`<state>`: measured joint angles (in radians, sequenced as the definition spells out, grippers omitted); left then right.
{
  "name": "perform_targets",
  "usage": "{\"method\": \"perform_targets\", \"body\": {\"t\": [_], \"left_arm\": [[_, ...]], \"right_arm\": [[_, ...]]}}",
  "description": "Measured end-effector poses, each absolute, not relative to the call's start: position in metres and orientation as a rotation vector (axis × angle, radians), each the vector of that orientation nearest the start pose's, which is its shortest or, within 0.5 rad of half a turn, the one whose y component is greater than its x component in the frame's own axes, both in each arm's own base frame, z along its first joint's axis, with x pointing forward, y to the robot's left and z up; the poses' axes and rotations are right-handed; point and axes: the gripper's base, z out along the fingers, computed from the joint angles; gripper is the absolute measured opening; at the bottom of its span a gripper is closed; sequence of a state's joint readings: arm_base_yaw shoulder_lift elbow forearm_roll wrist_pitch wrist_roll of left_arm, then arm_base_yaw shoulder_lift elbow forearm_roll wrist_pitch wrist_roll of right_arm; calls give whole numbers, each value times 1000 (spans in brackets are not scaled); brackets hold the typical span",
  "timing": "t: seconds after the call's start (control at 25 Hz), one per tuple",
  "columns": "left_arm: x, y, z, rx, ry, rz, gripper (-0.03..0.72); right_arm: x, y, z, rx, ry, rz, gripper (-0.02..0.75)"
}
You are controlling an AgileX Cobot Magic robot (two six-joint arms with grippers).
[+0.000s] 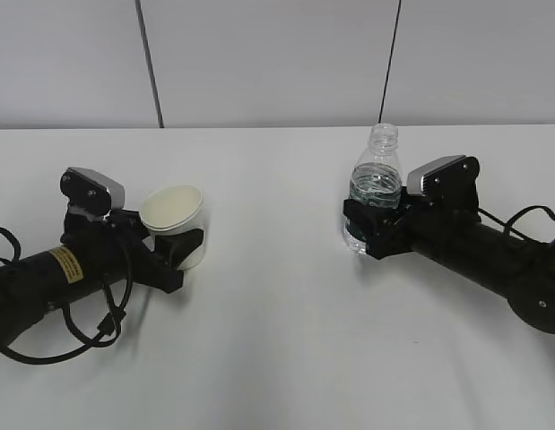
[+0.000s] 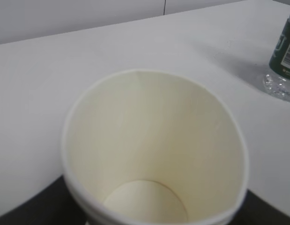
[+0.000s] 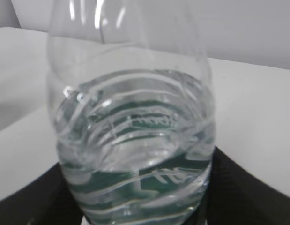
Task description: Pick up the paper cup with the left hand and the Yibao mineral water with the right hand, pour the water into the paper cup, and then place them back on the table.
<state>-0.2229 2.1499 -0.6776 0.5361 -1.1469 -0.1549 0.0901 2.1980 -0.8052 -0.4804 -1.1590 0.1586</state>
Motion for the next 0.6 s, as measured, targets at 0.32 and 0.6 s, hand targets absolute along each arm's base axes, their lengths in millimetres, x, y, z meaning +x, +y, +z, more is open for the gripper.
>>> {"method": "perform_targets", "body": {"t": [0.32, 0.6], "left_arm": [[311, -121, 73, 669, 1758, -630, 412], [304, -144, 74, 758, 1727, -693, 412]], "right_arm": [[360, 72, 87, -551, 1732, 338, 484], [361, 72, 90, -603, 1722, 294, 482]]}}
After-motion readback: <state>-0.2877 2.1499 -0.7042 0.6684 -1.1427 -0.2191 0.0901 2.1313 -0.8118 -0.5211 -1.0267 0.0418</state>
